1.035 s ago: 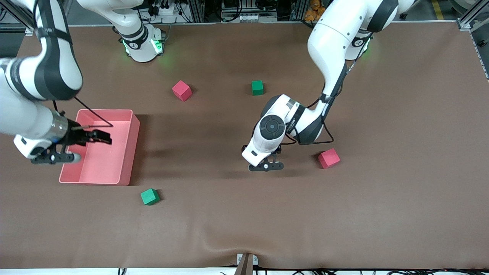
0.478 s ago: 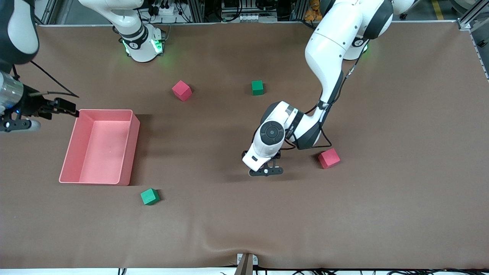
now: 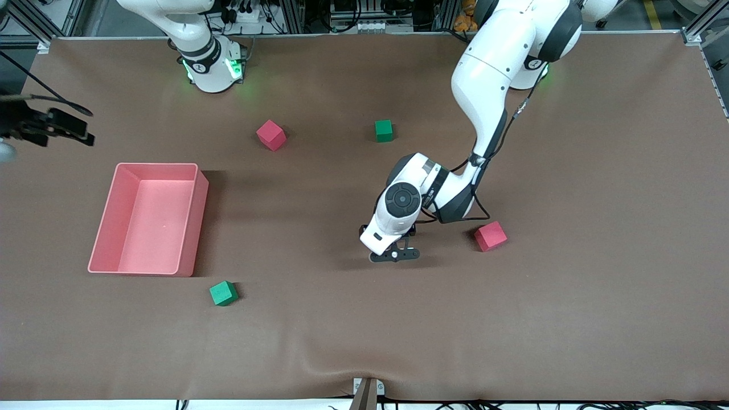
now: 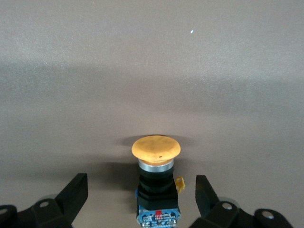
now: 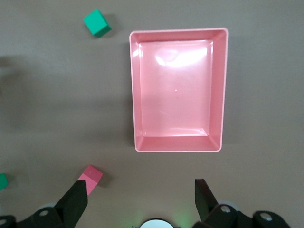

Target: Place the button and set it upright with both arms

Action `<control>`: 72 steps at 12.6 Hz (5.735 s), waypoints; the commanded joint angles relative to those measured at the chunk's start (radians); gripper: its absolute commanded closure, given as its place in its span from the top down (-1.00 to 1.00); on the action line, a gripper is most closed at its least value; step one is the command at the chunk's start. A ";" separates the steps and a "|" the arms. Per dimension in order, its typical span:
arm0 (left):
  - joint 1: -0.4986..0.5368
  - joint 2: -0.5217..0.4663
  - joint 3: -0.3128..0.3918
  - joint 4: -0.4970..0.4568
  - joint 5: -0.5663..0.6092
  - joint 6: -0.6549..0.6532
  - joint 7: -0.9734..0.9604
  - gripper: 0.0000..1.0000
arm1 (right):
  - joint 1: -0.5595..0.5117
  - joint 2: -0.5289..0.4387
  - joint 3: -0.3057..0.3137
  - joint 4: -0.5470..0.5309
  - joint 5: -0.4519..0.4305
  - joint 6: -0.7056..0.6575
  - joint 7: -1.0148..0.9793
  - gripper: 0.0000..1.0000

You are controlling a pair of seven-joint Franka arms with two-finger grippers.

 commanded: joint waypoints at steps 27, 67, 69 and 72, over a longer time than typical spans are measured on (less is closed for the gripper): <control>-0.099 -0.090 0.025 0.027 0.009 -0.004 -0.206 -1.00 | -0.021 0.027 0.005 0.058 -0.035 -0.050 0.018 1.00; -0.652 0.226 0.353 0.013 1.111 -0.278 -1.312 -1.00 | 0.024 -0.037 0.012 0.061 -0.041 -0.050 0.125 1.00; -0.652 0.228 0.353 0.013 1.113 -0.278 -1.316 -1.00 | 0.029 -0.037 0.014 0.061 -0.041 -0.076 0.125 1.00; -0.652 0.228 0.353 0.013 1.111 -0.278 -1.316 -1.00 | 0.029 -0.037 0.013 0.061 -0.044 -0.077 0.127 1.00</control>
